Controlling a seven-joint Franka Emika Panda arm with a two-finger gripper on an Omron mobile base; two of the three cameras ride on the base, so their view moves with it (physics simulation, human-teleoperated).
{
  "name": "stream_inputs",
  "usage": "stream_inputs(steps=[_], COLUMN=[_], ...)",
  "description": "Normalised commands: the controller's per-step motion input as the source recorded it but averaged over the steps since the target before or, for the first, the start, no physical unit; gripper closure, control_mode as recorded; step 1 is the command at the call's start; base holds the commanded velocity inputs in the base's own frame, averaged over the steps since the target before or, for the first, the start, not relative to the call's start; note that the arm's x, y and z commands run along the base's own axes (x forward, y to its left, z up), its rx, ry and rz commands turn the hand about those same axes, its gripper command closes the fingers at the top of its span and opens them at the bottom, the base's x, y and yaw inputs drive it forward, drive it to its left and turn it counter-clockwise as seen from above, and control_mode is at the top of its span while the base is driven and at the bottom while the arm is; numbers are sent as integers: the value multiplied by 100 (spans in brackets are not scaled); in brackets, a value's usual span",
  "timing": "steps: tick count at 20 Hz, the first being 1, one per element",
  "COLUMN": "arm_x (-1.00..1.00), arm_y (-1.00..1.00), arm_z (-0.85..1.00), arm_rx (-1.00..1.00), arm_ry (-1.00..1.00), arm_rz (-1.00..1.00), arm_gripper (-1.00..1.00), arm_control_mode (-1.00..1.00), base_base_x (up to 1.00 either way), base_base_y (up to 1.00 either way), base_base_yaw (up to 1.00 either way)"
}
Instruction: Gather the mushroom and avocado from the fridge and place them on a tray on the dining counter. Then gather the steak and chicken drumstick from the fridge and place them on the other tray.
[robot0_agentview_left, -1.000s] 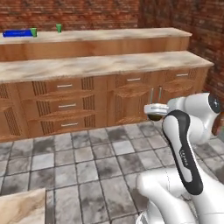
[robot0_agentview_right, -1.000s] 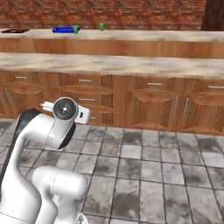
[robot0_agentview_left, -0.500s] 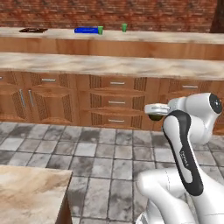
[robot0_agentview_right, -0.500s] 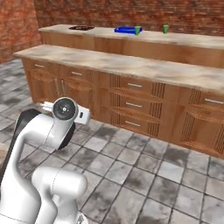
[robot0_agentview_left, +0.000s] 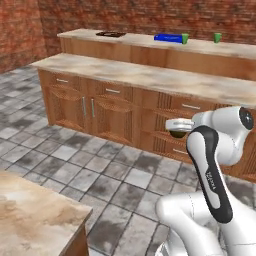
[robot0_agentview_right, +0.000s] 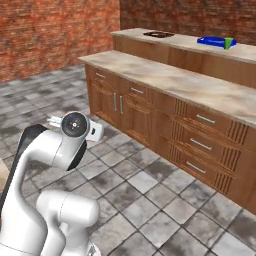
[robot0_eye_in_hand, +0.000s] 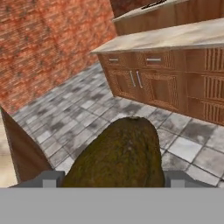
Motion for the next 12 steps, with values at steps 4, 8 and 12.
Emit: stream_inputs(steps=[4,8,12], arm_x=[0,0,0], arm_y=[0,0,0], arm_z=[0,0,0], arm_rx=[0,0,0], arm_ry=[0,0,0], arm_rz=[0,0,0], arm_gripper=[100,100,100], arm_control_mode=[100,100,100], base_base_x=[71,94,100], base_base_y=[-27,-29,-28], base_base_yaw=[53,47,39])
